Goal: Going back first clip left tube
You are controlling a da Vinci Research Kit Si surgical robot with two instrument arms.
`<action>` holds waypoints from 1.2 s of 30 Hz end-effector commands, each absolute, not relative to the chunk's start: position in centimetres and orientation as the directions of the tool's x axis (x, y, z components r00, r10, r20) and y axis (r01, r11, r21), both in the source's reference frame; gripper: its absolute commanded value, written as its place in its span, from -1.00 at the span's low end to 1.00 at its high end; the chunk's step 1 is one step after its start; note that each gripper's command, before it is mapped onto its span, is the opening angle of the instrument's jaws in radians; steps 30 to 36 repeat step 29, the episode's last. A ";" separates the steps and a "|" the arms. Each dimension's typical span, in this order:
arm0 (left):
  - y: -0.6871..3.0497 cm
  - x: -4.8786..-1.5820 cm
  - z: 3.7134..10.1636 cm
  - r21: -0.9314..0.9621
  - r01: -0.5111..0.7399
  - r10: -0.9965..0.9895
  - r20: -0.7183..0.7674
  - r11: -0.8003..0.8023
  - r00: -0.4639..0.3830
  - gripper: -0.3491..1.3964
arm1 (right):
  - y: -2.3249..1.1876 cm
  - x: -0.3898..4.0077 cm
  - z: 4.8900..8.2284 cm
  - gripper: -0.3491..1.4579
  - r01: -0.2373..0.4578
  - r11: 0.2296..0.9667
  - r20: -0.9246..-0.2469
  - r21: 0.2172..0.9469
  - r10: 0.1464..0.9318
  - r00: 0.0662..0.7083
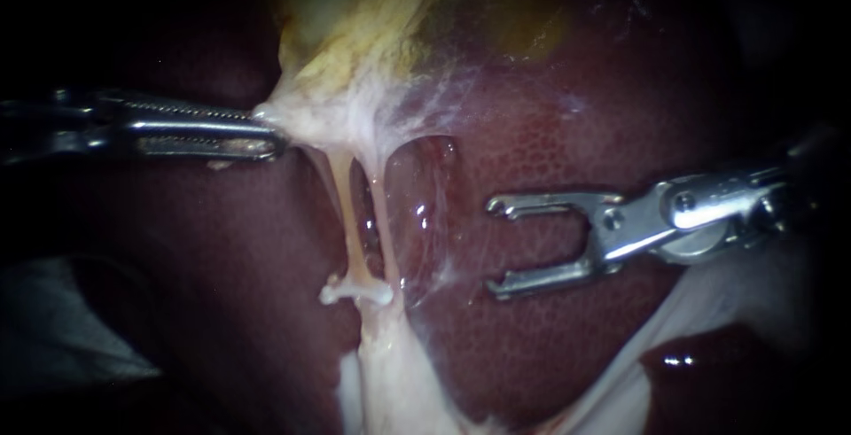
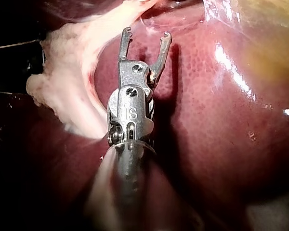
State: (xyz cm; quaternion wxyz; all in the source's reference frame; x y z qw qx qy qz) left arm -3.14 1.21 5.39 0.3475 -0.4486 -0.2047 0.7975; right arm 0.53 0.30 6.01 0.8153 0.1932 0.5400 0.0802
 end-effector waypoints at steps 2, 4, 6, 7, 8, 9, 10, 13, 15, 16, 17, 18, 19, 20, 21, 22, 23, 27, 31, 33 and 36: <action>1.20 -3.17 5.46 -0.636 -0.373 0.737 -0.574 -0.676 -0.356 -1.00 | 0.34 0.48 5.99 -0.06 0.077 0.916 -0.852 0.393 0.332 0.404; 1.17 -3.22 5.56 -0.632 -0.375 0.735 -0.577 -0.678 -0.356 -1.00 | 0.36 0.44 5.97 -0.06 0.078 0.920 -0.856 0.384 0.323 0.405; 1.16 -3.26 5.68 -0.626 -0.380 0.732 -0.580 -0.681 -0.356 -1.00 | 0.37 0.41 5.96 -0.06 0.079 0.921 -0.857 0.380 0.319 0.405; 1.16 -3.28 5.74 -0.624 -0.381 0.732 -0.581 -0.682 -0.356 -1.00 | 0.38 0.40 5.96 -0.06 0.079 0.921 -0.857 0.381 0.320 0.405; 1.16 -3.31 5.80 -0.625 -0.378 0.731 -0.582 -0.683 -0.357 -1.00 | 0.38 0.39 5.95 -0.06 0.078 0.921 -0.856 0.381 0.320 0.405; 1.17 -3.34 5.85 -0.624 -0.379 0.730 -0.583 -0.684 -0.357 -1.00 | 0.38 0.38 5.95 -0.06 0.078 0.921 -0.856 0.381 0.320 0.405; 1.17 -3.37 5.90 -0.624 -0.377 0.729 -0.584 -0.684 -0.357 -1.00 | 0.38 0.37 5.95 -0.06 0.081 0.923 -0.859 0.376 0.315 0.405; 1.18 -3.47 6.04 -0.625 -0.372 0.727 -0.586 -0.686 -0.358 -1.00 | 0.38 0.36 5.95 -0.06 0.081 0.923 -0.859 0.376 0.314 0.405; 1.17 -3.54 6.13 -0.621 -0.368 0.722 -0.591 -0.692 -0.360 -1.00 | 0.38 0.35 5.95 -0.06 0.081 0.923 -0.859 0.376 0.314 0.405; 1.17 -3.58 6.18 -0.622 -0.365 0.721 -0.590 -0.693 -0.363 -1.00 | 0.38 0.35 5.95 -0.06 0.081 0.923 -0.859 0.376 0.314 0.405; 1.16 -3.60 6.21 -0.622 -0.364 0.720 -0.589 -0.694 -0.366 -1.00 | 0.38 0.35 5.95 -0.06 0.082 0.923 -0.859 0.376 0.314 0.405; 1.16 -3.61 6.23 -0.621 -0.364 0.720 -0.590 -0.694 -0.367 -1.00 | 0.38 0.34 5.95 -0.06 0.082 0.923 -0.859 0.376 0.314 0.405; 1.17 -3.61 6.25 -0.621 -0.364 0.719 -0.590 -0.695 -0.367 -1.00 | 0.38 0.34 5.95 -0.06 0.082 0.923 -0.859 0.376 0.314 0.405; 1.17 -3.61 6.26 -0.621 -0.363 0.719 -0.590 -0.695 -0.367 -1.00 | 0.38 0.33 5.95 -0.06 0.082 0.923 -0.859 0.376 0.314 0.405; 1.18 -3.61 6.26 -0.621 -0.363 0.719 -0.590 -0.695 -0.367 -1.00 | 0.38 0.33 5.95 -0.06 0.082 0.923 -0.859 0.376 0.314 0.405; 1.18 -3.60 6.26 -0.621 -0.363 0.719 -0.590 -0.695 -0.367 -1.00 | 0.38 0.33 5.95 -0.06 0.082 0.923 -0.859 0.376 0.314 0.405; 1.17 -3.60 6.25 -0.621 -0.363 0.719 -0.590 -0.695 -0.367 -1.00 | 0.38 0.32 5.95 -0.06 0.082 0.923 -0.859 0.377 0.314 0.405; 1.17 -3.61 6.25 -0.621 -0.363 0.719 -0.590 -0.695 -0.367 -1.00 | 0.38 0.32 5.94 -0.06 0.082 0.923 -0.859 0.377 0.314 0.405; 1.17 -3.59 6.24 -0.622 -0.362 0.719 -0.590 -0.695 -0.367 -1.00 | 0.37 0.34 5.94 -0.06 0.080 0.924 -0.859 0.375 0.314 0.405; 1.17 -3.59 6.24 -0.622 -0.362 0.719 -0.590 -0.695 -0.367 -1.00 | 0.37 0.34 5.94 -0.06 0.080 0.924 -0.859 0.375 0.314 0.405; 1.17 -3.59 6.24 -0.622 -0.362 0.719 -0.590 -0.695 -0.367 -1.00 | 0.37 0.34 5.94 -0.06 0.080 0.924 -0.859 0.375 0.314 0.405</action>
